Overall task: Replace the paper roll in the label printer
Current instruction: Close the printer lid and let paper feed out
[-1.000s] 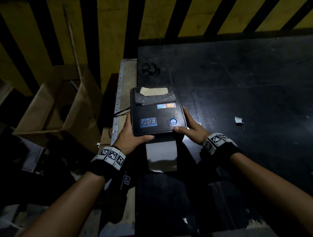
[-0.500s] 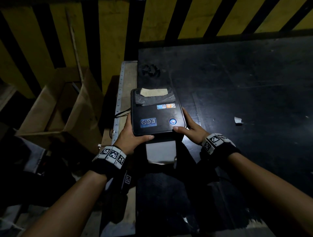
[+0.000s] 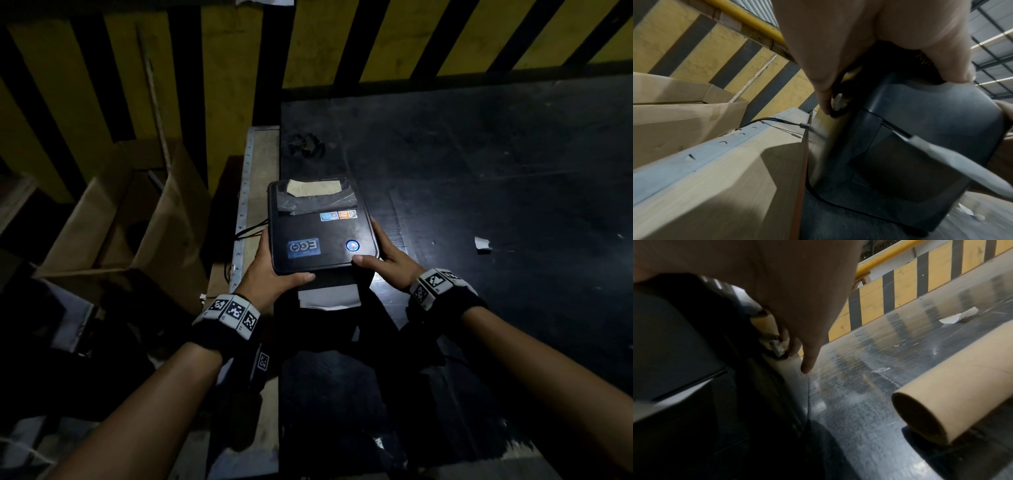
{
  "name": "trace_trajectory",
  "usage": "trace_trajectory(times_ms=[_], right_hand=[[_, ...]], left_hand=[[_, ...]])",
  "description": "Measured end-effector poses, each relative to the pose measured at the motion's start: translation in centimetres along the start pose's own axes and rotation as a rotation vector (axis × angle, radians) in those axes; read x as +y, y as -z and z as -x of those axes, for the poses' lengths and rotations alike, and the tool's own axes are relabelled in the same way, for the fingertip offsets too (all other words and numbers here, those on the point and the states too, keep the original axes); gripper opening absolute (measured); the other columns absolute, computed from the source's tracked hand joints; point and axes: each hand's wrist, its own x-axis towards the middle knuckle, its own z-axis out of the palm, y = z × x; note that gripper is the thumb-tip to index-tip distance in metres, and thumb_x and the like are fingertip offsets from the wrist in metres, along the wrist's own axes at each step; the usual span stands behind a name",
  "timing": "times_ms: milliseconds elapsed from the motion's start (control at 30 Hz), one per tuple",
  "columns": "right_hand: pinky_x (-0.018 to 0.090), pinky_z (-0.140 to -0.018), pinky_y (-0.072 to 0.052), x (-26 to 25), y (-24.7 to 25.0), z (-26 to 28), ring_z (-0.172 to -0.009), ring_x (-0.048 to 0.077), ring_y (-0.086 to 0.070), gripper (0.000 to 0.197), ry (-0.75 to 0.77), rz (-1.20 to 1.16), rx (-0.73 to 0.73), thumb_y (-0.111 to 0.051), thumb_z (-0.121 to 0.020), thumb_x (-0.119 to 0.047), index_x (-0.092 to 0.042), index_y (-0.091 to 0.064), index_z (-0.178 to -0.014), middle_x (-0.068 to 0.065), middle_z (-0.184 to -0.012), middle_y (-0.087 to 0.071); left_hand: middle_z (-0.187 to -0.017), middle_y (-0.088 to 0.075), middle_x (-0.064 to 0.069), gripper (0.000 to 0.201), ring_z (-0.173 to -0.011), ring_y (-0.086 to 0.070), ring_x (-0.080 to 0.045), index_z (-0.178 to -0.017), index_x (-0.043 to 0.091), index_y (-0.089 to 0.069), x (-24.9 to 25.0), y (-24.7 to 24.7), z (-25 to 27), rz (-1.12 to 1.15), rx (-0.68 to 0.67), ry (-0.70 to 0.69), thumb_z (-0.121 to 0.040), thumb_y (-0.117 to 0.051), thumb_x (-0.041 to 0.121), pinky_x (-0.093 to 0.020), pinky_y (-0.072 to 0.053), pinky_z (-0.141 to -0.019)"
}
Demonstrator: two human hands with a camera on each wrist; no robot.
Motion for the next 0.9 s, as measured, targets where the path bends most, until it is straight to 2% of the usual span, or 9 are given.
trace_trajectory(times_ms=[67, 300, 433, 533, 633, 700, 800, 867, 900], right_hand=[[-0.008, -0.089, -0.027, 0.01, 0.02, -0.02, -0.126, -0.006, -0.032, 0.08, -0.009, 0.004, 0.01, -0.06, -0.087, -0.019, -0.026, -0.007, -0.147, -0.019, -0.139, -0.032], [0.012, -0.104, -0.026, 0.29, 0.0, -0.21, -0.131, -0.003, -0.031, 0.081, -0.016, 0.008, 0.014, -0.06, -0.087, -0.021, -0.026, -0.007, -0.148, -0.016, -0.145, -0.031], [-0.006, -0.093, -0.025, 0.1, -0.01, -0.06, -0.124, -0.011, -0.031, 0.078, -0.01, 0.028, 0.01, -0.059, -0.088, -0.022, -0.026, -0.008, -0.147, -0.026, -0.135, -0.031], [0.001, -0.096, -0.028, -0.06, -0.05, 0.08, -0.121, -0.01, -0.038, 0.077, -0.032, 0.033, 0.007, -0.059, -0.088, -0.024, -0.028, -0.009, -0.147, -0.027, -0.134, -0.035], [-0.009, -0.08, -0.031, -0.09, -0.08, 0.22, -0.116, -0.011, -0.04, 0.075, -0.02, 0.022, 0.012, -0.058, -0.088, -0.023, -0.028, -0.01, -0.146, -0.027, -0.13, -0.038], [-0.006, -0.085, -0.032, -0.13, -0.09, 0.26, -0.116, -0.01, -0.042, 0.076, -0.021, 0.017, 0.022, -0.059, -0.088, -0.025, -0.03, -0.01, -0.147, -0.021, -0.135, -0.04], [0.011, -0.101, -0.033, -0.05, -0.19, 0.34, -0.119, -0.009, -0.045, 0.075, -0.036, 0.023, 0.02, -0.059, -0.087, -0.027, -0.03, -0.013, -0.146, -0.018, -0.137, -0.044], [0.003, -0.094, -0.035, -0.65, -0.12, 0.68, -0.107, -0.022, -0.046, 0.07, -0.035, 0.037, 0.012, -0.057, -0.089, -0.023, -0.028, -0.016, -0.145, -0.026, -0.126, -0.048], [0.003, -0.095, -0.036, -0.69, -0.11, 0.75, -0.107, -0.021, -0.047, 0.067, -0.033, 0.051, 0.008, -0.057, -0.089, -0.025, -0.028, -0.019, -0.144, -0.026, -0.125, -0.048]], left_hand=[[-0.128, -0.054, 0.007, 0.099, -0.108, -0.051, 0.013, -0.141, 0.024, -0.024, -0.29, 0.05, -0.1, 0.018, -0.001, -0.005, -0.063, -0.082, 0.007, 0.0, -0.043, -0.082], [-0.13, -0.053, 0.002, 0.099, -0.106, -0.051, 0.013, -0.141, 0.021, -0.024, -0.35, 0.07, -0.16, 0.003, 0.002, -0.024, -0.063, -0.082, 0.006, 0.002, -0.041, -0.082], [-0.13, -0.052, 0.003, 0.098, -0.106, -0.051, 0.008, -0.142, 0.022, -0.022, -0.23, 0.06, -0.18, -0.008, -0.007, -0.013, -0.064, -0.081, 0.006, 0.005, -0.04, -0.079], [-0.13, -0.052, 0.003, 0.098, -0.108, -0.051, 0.006, -0.141, 0.023, -0.022, -0.26, 0.08, -0.22, -0.024, -0.003, -0.005, -0.065, -0.08, 0.006, 0.005, -0.039, -0.078], [-0.132, -0.052, 0.003, 0.1, -0.116, -0.052, -0.006, -0.142, 0.026, -0.02, -0.43, 0.21, -0.2, -0.03, -0.006, 0.004, -0.064, -0.081, 0.01, -0.006, -0.042, -0.092], [-0.134, -0.052, 0.003, 0.102, -0.119, -0.051, -0.008, -0.143, 0.026, -0.02, -0.49, 0.27, -0.23, -0.034, -0.013, 0.015, -0.064, -0.082, 0.012, -0.014, -0.042, -0.098], [-0.13, -0.052, 0.004, 0.101, -0.113, -0.052, -0.005, -0.144, 0.024, -0.019, -0.37, 0.23, -0.28, -0.056, -0.006, 0.031, -0.065, -0.081, 0.01, 0.003, -0.04, -0.082], [-0.126, -0.052, 0.006, 0.1, -0.108, -0.052, 0.0, -0.143, 0.023, -0.019, -0.19, 0.29, -0.28, -0.073, -0.002, 0.025, -0.066, -0.08, 0.01, 0.006, -0.039, -0.078], [-0.125, -0.052, 0.007, 0.099, -0.108, -0.052, 0.0, -0.143, 0.023, -0.019, -0.11, 0.29, -0.16, -0.085, -0.009, 0.027, -0.066, -0.08, 0.011, 0.005, -0.039, -0.078]])
